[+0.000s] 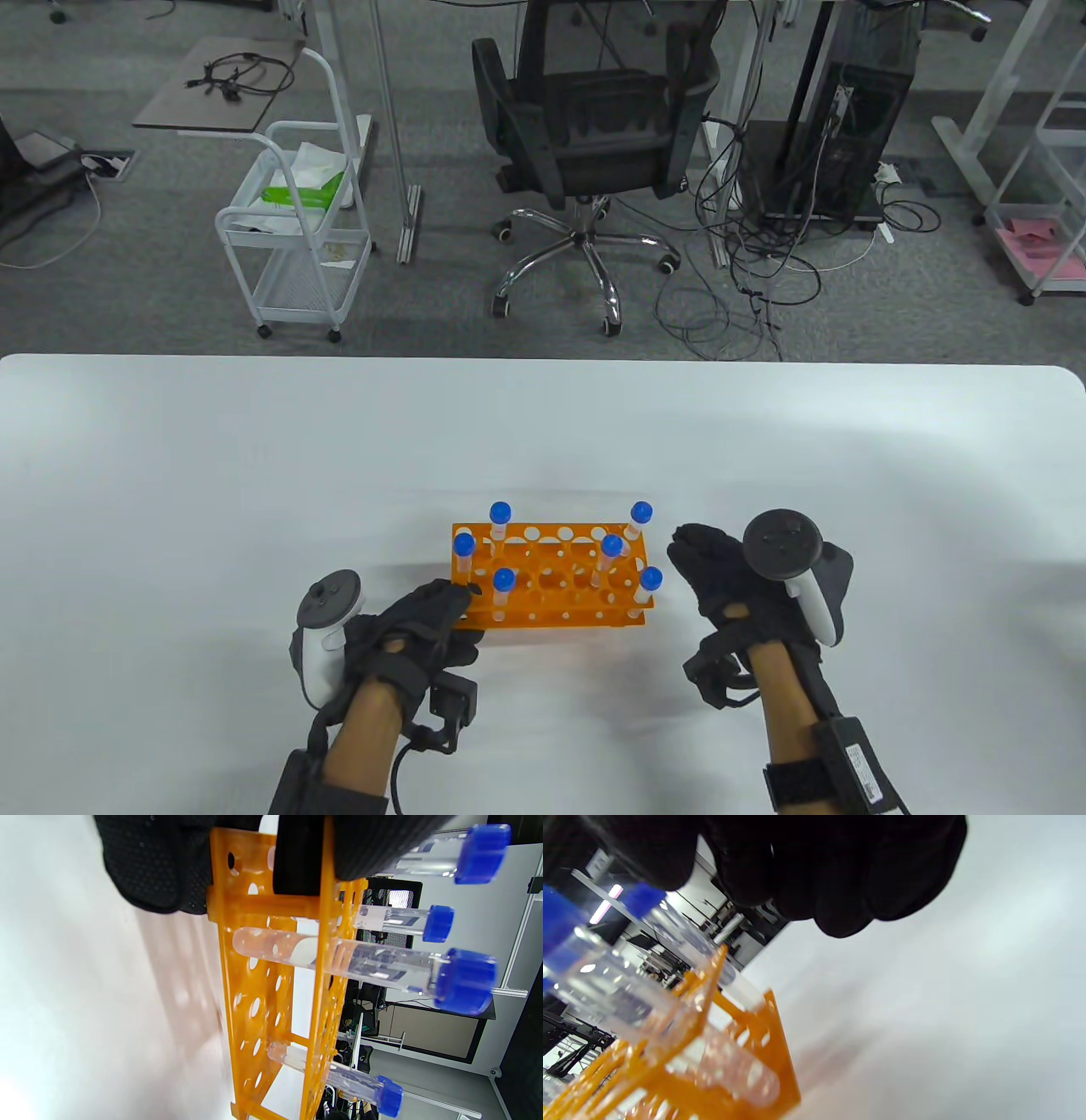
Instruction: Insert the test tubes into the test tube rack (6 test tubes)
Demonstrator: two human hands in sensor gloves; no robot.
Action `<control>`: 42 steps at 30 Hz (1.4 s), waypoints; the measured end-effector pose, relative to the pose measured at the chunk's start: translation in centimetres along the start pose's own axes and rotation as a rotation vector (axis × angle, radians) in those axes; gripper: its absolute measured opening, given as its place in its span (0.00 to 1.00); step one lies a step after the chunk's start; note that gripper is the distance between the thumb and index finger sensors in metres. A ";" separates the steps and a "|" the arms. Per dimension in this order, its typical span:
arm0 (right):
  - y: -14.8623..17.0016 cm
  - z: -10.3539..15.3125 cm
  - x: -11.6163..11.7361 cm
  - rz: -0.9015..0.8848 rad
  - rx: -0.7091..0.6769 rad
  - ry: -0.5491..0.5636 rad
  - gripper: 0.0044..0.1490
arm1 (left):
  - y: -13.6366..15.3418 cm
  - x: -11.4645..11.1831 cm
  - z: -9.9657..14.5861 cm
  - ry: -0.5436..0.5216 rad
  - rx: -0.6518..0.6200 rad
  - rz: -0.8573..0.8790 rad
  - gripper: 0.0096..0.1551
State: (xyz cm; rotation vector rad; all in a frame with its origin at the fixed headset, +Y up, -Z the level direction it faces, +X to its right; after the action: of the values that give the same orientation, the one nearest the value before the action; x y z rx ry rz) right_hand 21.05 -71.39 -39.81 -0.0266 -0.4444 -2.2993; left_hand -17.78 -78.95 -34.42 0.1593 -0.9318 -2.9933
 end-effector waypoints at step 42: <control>4.5 -4.5 2.6 -0.165 0.256 -0.132 0.26 | -3.4 -2.3 -4.8 -0.144 0.025 -0.293 0.23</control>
State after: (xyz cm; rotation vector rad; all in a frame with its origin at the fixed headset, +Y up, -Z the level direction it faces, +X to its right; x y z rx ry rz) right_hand 22.96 -77.49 -42.22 -0.0156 -0.8341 -2.3925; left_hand -14.96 -78.73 -40.06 0.0877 -1.0440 -3.3000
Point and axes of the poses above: the tracker on the back of each hand, its own y axis roughly to the little-finger side, its own z axis roughly from the fingertips to the wrist, x = y × z, the point moved 4 cm from there along -z, roughly from the wrist to the fingertips, and after that the axes turned 8 degrees about x, right-handed, at the moved point
